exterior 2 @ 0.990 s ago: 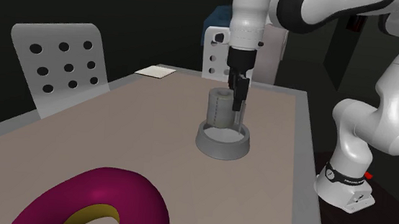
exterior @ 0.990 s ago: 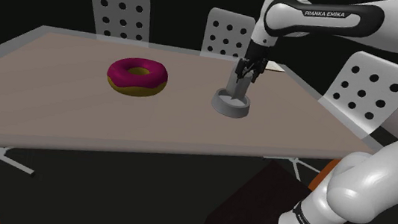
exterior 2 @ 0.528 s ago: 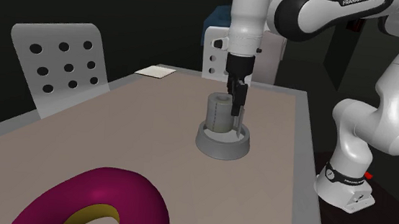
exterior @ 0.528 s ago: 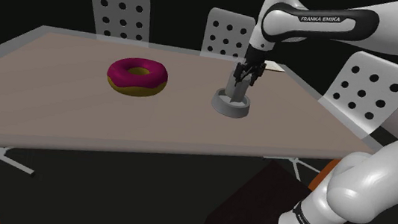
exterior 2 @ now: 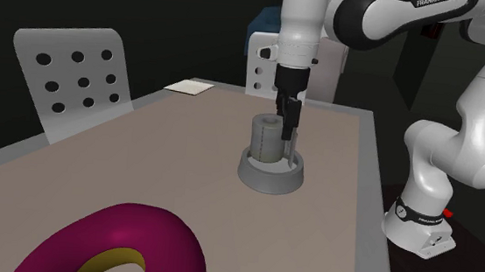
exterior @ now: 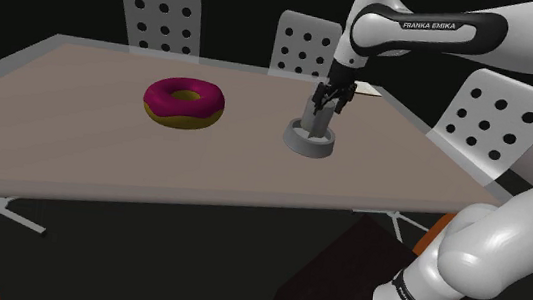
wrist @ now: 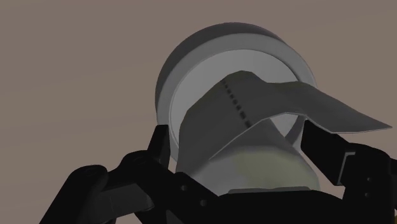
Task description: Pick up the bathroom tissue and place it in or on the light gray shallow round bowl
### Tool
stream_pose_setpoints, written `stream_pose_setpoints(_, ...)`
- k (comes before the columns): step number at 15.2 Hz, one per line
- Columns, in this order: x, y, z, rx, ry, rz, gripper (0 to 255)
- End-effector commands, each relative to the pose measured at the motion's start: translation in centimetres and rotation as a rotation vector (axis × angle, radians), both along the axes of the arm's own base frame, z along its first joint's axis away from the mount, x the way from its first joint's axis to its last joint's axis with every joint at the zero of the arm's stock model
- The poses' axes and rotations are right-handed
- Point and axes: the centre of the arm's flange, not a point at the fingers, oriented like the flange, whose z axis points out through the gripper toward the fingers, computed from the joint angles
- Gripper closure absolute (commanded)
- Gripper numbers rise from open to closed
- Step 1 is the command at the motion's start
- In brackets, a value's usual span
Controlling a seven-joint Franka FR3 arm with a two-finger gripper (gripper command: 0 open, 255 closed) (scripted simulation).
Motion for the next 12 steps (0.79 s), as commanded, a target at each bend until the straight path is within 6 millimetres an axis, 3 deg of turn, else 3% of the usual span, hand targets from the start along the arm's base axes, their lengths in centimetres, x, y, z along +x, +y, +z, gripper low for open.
stream_pose_setpoints(1,0.0,0.0,1.3,0.0,0.0,0.0,0)
stream_pose_setpoints(4,-0.1,0.0,5.0,0.0,0.0,0.0,0)
stream_pose_setpoints(12,-0.1,0.0,5.0,0.0,0.0,0.0,0)
